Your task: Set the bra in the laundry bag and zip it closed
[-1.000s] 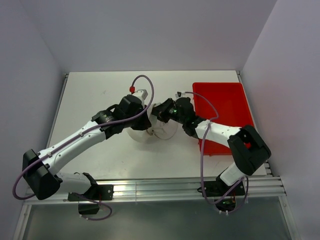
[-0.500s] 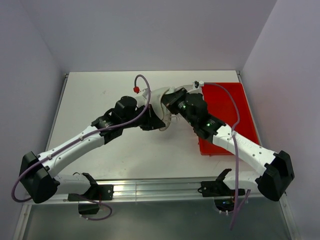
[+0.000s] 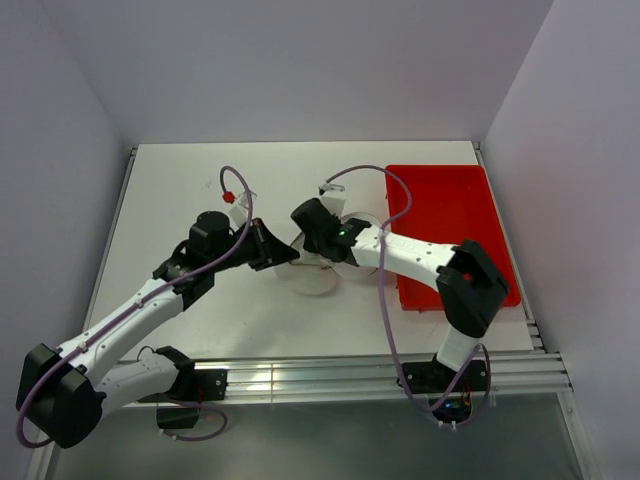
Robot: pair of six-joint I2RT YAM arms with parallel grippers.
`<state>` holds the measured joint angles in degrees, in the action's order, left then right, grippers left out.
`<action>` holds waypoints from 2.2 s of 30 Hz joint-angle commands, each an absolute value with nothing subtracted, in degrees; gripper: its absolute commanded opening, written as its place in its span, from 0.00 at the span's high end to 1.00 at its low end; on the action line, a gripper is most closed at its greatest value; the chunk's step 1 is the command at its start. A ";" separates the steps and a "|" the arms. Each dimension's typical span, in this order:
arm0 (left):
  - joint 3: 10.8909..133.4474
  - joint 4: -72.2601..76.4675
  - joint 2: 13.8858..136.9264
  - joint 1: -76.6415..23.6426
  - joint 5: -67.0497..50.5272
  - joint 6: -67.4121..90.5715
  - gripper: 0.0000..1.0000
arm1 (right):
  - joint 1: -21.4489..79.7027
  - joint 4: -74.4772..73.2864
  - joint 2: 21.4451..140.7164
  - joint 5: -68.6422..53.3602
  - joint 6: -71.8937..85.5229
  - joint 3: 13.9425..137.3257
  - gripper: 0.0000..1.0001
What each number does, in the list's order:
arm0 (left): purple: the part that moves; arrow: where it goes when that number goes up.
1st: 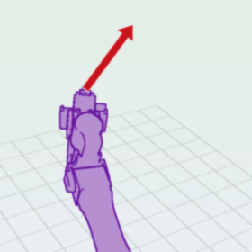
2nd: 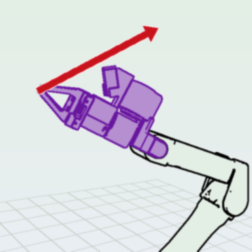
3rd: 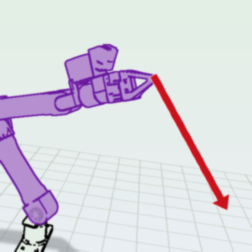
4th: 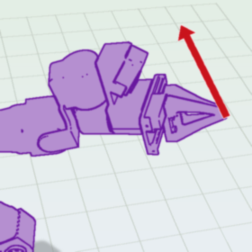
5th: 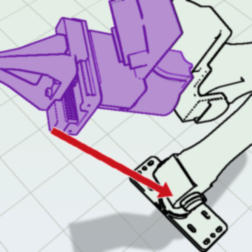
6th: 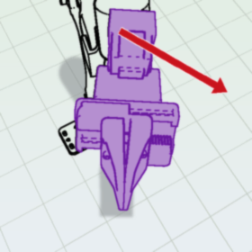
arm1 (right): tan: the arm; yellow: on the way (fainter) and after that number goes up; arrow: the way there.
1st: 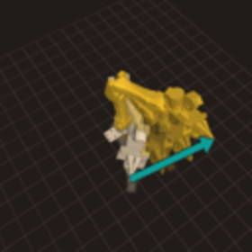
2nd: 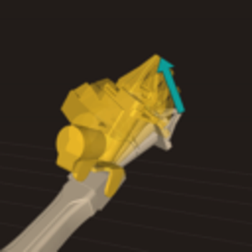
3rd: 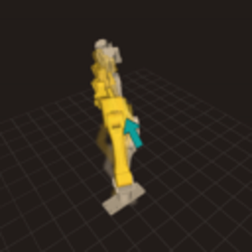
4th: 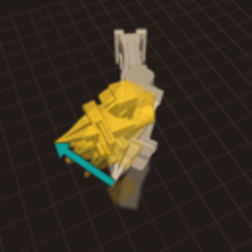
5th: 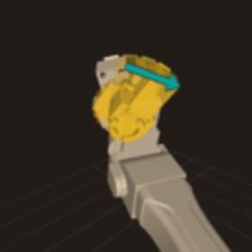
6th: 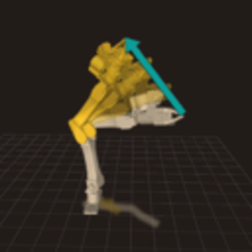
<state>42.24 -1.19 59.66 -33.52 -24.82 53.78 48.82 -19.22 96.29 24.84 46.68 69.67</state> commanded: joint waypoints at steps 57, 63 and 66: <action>31.90 -2.46 76.19 -19.78 -14.15 53.17 1.00 | 35.61 -17.60 76.55 9.68 31.56 54.85 0.21; 32.87 -1.23 80.68 -18.81 -14.06 52.91 1.00 | 31.03 -11.97 74.98 6.07 31.20 48.96 0.18; 32.78 -0.53 81.74 -18.81 -14.06 53.00 1.00 | 28.66 -10.55 74.44 5.89 32.78 47.46 0.18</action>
